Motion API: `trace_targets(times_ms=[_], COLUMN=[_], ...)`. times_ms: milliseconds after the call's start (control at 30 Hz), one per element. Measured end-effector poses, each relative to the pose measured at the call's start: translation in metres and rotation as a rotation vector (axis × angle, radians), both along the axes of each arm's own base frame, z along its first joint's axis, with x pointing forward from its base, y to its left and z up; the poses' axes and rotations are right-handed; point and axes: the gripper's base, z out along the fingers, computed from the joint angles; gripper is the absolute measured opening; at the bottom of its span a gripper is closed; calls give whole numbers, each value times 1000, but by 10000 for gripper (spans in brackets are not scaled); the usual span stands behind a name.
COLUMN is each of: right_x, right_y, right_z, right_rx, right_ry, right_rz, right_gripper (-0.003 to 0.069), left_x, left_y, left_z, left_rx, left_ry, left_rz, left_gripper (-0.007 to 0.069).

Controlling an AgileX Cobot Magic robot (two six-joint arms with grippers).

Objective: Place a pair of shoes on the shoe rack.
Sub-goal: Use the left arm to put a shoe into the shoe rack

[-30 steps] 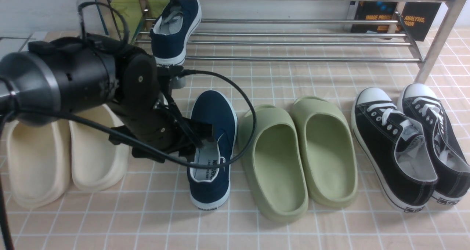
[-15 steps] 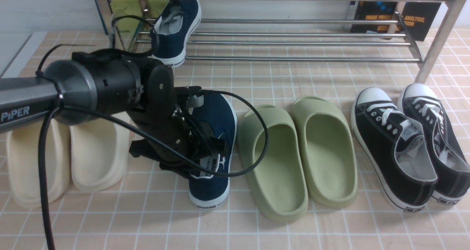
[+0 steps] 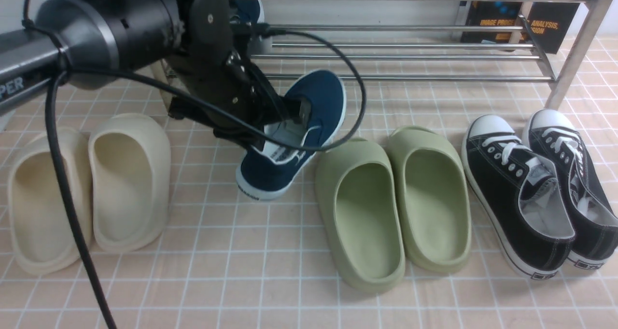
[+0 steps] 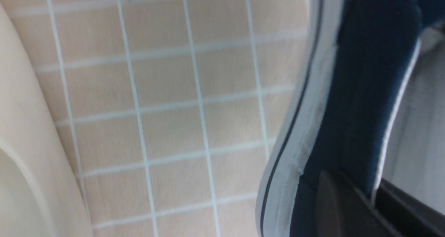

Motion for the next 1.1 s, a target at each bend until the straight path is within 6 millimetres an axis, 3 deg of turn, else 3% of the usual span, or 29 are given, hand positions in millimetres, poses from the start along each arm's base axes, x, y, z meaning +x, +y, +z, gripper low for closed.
trace_targets(times_ms=[133,367,600,900,1100], right_x=[0,0,0,0,0], right_y=[0,0,0,0,0], right_z=[0,0,0,0,0], right_rx=[0,0,0,0,-7], right_ry=[0,0,0,0,1], right_rz=[0,0,0,0,-1], right_gripper=[240,240,240,240,240], left_x=[15,43,73,108,129], left_y=[19,35,28,24,20], left_z=[6,-6,-17,-9,-29], left_rx=[-83,-174,-230,-290,-298], left_ry=[-11,-26,-81,-255,-296], left_rz=[67,132,151,175,187], left_gripper=[34,35,37,41,65])
